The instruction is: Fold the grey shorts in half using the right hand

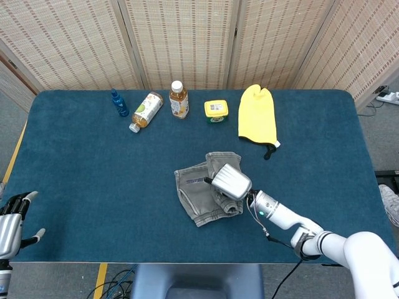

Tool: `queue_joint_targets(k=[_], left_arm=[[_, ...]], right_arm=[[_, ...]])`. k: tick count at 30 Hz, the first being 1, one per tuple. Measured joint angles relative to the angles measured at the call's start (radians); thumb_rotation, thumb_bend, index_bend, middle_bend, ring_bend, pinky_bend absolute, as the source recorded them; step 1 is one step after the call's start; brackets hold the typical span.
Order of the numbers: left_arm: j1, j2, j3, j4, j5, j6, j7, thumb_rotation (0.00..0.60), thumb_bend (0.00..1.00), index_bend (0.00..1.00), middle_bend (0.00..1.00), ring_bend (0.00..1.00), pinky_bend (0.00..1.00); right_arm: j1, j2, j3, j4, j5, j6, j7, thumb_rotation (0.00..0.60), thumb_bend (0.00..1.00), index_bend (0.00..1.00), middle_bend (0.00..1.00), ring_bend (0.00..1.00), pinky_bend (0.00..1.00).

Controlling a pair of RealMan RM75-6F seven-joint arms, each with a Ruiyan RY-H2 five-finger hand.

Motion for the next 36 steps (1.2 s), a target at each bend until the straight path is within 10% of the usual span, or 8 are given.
queue_joint_targets(k=[21, 28, 36], left_arm=[[0.013, 0.001, 0.005, 0.026, -0.007, 0.001, -0.024, 0.600, 0.20, 0.18, 0.19, 0.17, 0.33], [0.016, 0.000, 0.004, 0.028, -0.008, 0.001, -0.027, 0.600, 0.20, 0.18, 0.19, 0.17, 0.33], [0.011, -0.005, 0.001, 0.022, -0.006, -0.002, -0.018, 0.600, 0.20, 0.18, 0.19, 0.17, 0.33]], right_arm=[[0.096, -0.129, -0.005, 0.053, 0.008, -0.065, -0.004, 0.600, 0.51, 0.56, 0.91, 0.95, 0.99], [0.098, -0.128, 0.001, 0.007, 0.039, -0.097, -0.037, 0.600, 0.48, 0.09, 0.87, 0.95, 0.99], [0.071, -0.064, 0.043, -0.137, 0.112, -0.098, -0.125, 0.600, 0.26, 0.00, 0.84, 0.93, 0.99]])
